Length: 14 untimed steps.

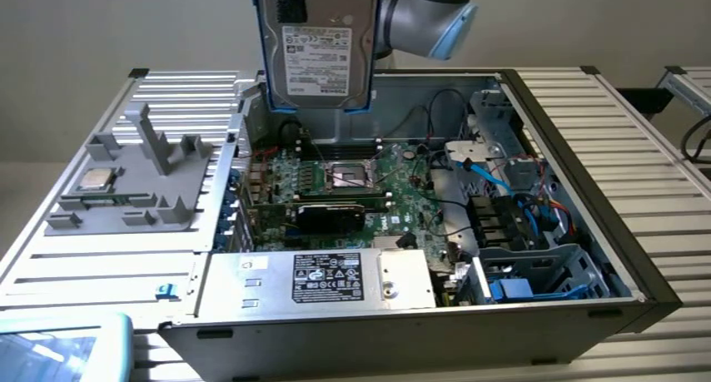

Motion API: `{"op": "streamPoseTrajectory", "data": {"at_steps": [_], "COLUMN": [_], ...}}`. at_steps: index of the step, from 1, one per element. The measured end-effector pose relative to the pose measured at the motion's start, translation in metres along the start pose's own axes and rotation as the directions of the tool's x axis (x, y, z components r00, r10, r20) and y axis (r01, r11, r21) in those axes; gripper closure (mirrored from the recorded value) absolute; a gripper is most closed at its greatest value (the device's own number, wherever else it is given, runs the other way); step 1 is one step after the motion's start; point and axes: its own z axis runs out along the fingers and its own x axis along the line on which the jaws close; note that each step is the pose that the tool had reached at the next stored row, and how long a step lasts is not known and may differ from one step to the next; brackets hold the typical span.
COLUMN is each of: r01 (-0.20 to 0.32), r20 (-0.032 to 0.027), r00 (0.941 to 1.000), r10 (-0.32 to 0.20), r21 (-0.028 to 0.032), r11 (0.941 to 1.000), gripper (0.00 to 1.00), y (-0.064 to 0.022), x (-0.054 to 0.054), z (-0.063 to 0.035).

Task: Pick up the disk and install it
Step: 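Pick up the disk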

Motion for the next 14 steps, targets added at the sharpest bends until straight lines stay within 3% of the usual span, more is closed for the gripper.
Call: {"op": "streamPoseTrajectory", "data": {"at_steps": [14], "r01": [0.0], "r20": [-0.0014], "r00": [1.0], "r10": [0.0], "r21": [0.0002], "r11": [1.0], "gripper": [0.62], "y": [-0.0365], "x": [0.027], "z": [-0.0002]}}
